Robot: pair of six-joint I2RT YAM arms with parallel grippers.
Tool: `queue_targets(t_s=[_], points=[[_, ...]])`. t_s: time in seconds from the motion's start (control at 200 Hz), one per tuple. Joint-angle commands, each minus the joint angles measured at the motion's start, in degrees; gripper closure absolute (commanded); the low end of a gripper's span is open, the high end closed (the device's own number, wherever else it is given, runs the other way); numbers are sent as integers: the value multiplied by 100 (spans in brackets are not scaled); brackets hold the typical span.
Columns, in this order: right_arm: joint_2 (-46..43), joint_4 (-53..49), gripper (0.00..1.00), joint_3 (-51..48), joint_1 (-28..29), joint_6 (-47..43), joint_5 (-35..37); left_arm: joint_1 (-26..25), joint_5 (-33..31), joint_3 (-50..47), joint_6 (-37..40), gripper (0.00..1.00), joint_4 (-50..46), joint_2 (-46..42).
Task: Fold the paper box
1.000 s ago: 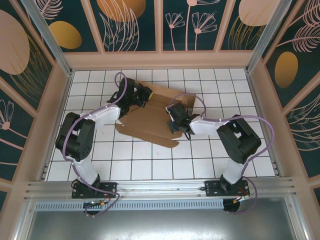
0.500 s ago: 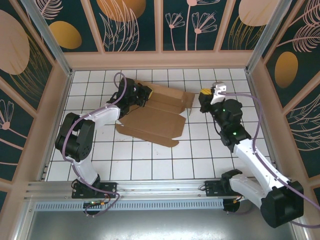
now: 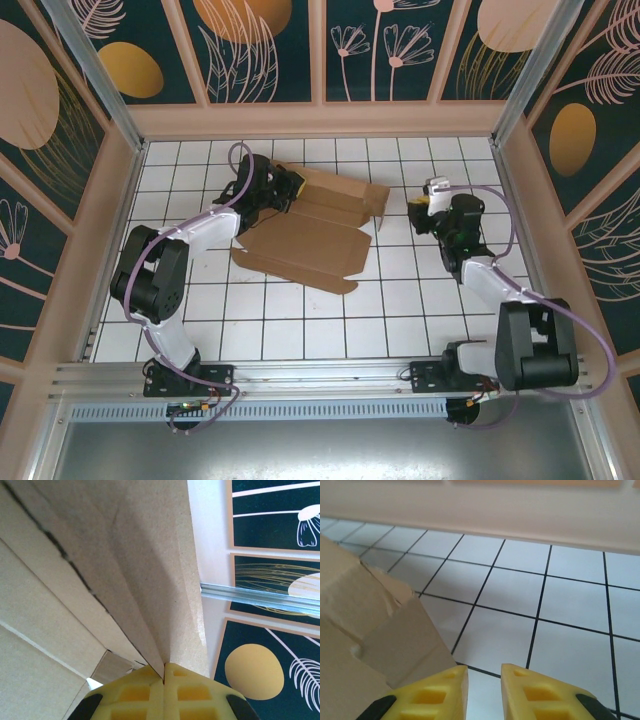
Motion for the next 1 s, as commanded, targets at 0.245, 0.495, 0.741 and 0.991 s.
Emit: queue_targets(t_s=[0.245, 0.495, 0.741, 0.991], points=[[1341, 865, 76, 469, 275, -2113, -722, 30, 276, 94, 198, 100, -384, 207], [1847, 583, 76, 969, 421, -2731, -586, 34, 327, 176, 177, 100, -369, 247], [1674, 272, 77, 977, 627, -3003, -815, 30, 361, 467, 130, 100, -437, 411], [1470, 310, 78, 788, 839, -2980, -977, 30, 353, 460, 112, 100, -413, 455]])
